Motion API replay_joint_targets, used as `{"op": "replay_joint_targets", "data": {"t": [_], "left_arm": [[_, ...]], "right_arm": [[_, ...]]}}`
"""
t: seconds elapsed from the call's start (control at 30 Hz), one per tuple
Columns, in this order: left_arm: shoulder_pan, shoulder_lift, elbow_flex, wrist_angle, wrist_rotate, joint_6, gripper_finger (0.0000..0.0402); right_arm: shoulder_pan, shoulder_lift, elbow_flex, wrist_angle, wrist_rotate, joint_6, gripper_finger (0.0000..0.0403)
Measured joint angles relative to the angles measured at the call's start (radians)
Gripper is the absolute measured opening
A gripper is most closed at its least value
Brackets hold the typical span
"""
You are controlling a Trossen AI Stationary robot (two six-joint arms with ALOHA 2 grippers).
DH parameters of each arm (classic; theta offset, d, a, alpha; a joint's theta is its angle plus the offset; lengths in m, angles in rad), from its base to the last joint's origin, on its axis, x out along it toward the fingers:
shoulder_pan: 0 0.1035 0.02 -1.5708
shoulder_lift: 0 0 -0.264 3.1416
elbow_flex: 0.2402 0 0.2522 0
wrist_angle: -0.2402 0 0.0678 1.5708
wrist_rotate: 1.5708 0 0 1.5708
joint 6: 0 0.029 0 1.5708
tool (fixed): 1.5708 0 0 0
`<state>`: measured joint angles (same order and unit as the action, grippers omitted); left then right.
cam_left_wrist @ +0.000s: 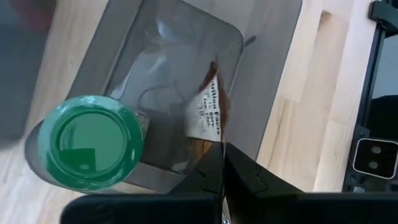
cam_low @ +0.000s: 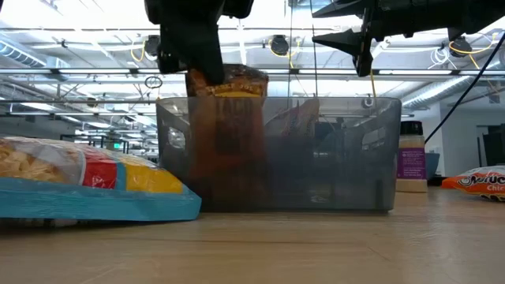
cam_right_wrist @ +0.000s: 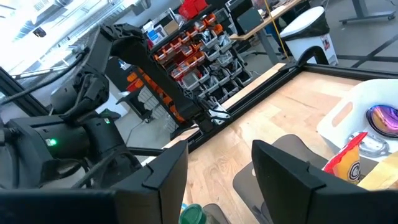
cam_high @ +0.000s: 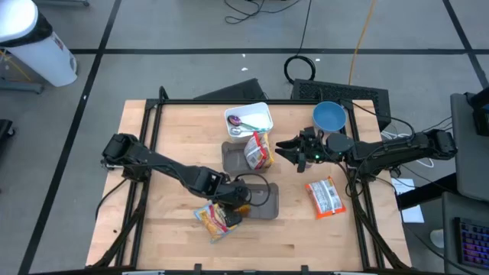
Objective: Pick & Place Food Item
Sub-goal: Put the orange seasoning pack into the bottom black bin
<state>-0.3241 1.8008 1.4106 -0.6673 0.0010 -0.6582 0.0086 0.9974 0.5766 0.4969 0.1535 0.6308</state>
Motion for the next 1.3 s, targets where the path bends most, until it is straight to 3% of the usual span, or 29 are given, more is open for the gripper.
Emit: {"op": "replay_joint_targets", "data": {"t": [1.3], "left_arm": [[0.002,0.0,-0.022,0.014,0.052,0.015,0.0012]], "right_arm": [[0.0,0.0,0.0,-0.001,0.0,0.013,0.0171]]}}
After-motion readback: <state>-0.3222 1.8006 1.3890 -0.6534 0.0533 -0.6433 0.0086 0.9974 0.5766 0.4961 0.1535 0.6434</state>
